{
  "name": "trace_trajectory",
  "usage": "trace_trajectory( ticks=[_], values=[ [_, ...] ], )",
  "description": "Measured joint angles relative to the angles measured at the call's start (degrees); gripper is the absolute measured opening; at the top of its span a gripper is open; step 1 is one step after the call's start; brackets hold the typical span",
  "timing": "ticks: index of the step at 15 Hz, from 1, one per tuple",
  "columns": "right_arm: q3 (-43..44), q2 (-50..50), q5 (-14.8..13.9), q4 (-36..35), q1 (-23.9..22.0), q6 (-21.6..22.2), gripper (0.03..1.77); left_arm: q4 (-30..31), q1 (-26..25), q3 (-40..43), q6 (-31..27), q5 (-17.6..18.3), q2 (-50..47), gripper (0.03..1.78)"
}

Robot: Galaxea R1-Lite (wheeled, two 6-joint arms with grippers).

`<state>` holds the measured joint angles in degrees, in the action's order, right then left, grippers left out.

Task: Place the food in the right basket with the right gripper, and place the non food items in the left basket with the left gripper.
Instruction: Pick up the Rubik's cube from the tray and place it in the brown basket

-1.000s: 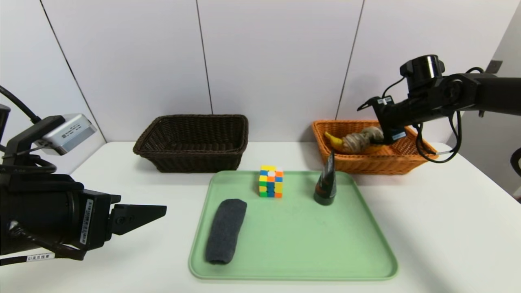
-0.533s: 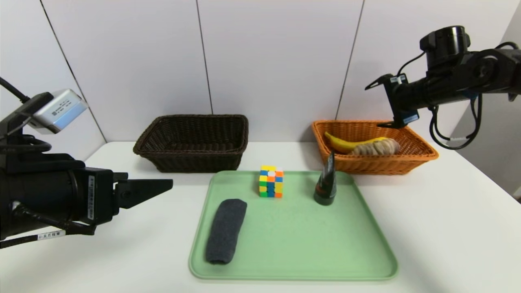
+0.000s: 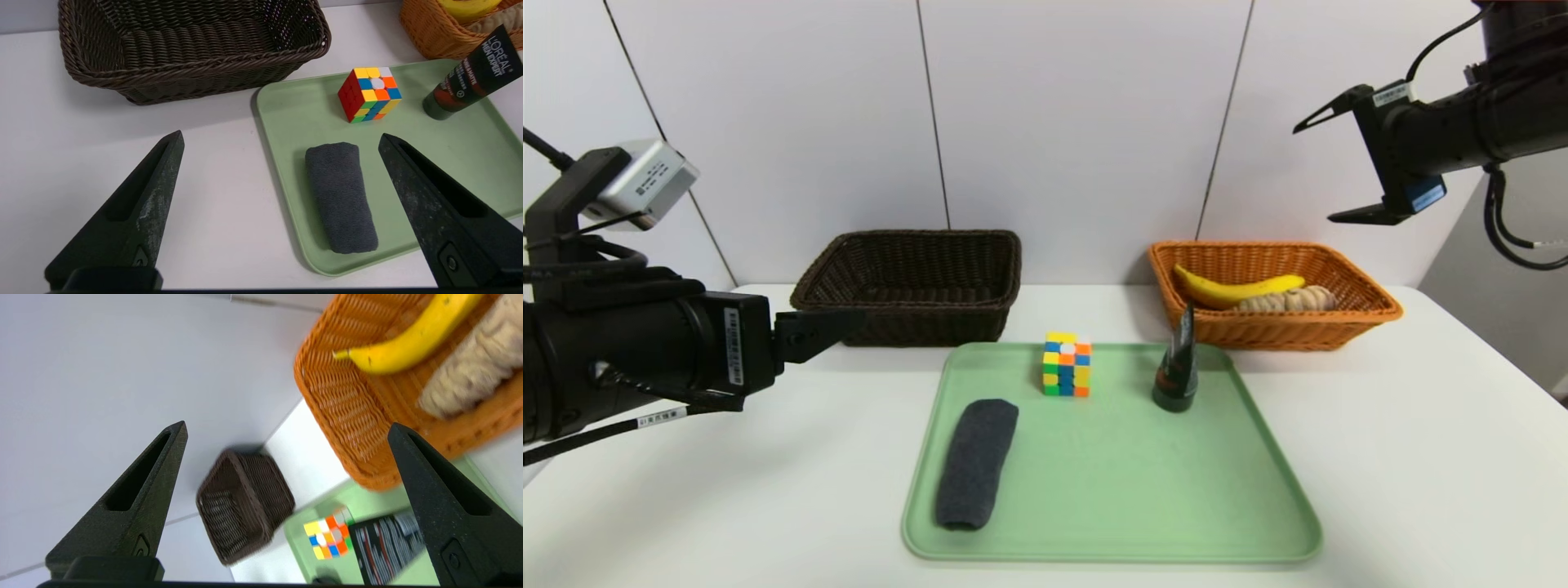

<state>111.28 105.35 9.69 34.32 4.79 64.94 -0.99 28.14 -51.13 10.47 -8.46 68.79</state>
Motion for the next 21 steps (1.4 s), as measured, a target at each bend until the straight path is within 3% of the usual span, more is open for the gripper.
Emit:
trace_trajectory(
  ticks=[5,8,10,12,14,21],
  values=[
    [-1.07,-8.35,-0.2,10.17,3.63,-7.3,1.7,-0.09,2.27,-3.44,-1.35,-1.04,1.52,1.69],
    [-7.0,-14.73,-4.29,13.81,5.02,-19.58,1.7,3.11,4.39,-3.5,-5.44,-4.9,4.56,1.69],
    [-14.25,-19.54,-9.2,13.17,5.32,-29.59,1.7,7.84,6.84,-3.8,-6.07,-5.25,7.19,1.69],
    [-21.35,-23.77,-11.37,10.14,5.4,-36.11,1.7,7.81,9.16,-6.23,-5.77,-5.38,10.75,1.69],
    [-27.87,-27.04,-12.14,5.07,5.38,-37.71,1.7,6.39,11.19,-10.56,-4.04,-6.08,15.3,1.69],
    [-44.82,-30.94,-13.85,-11.8,5.38,-39.39,1.7,0.85,20.2,-27.87,4.22,-15.35,35.43,1.69]
  ],
)
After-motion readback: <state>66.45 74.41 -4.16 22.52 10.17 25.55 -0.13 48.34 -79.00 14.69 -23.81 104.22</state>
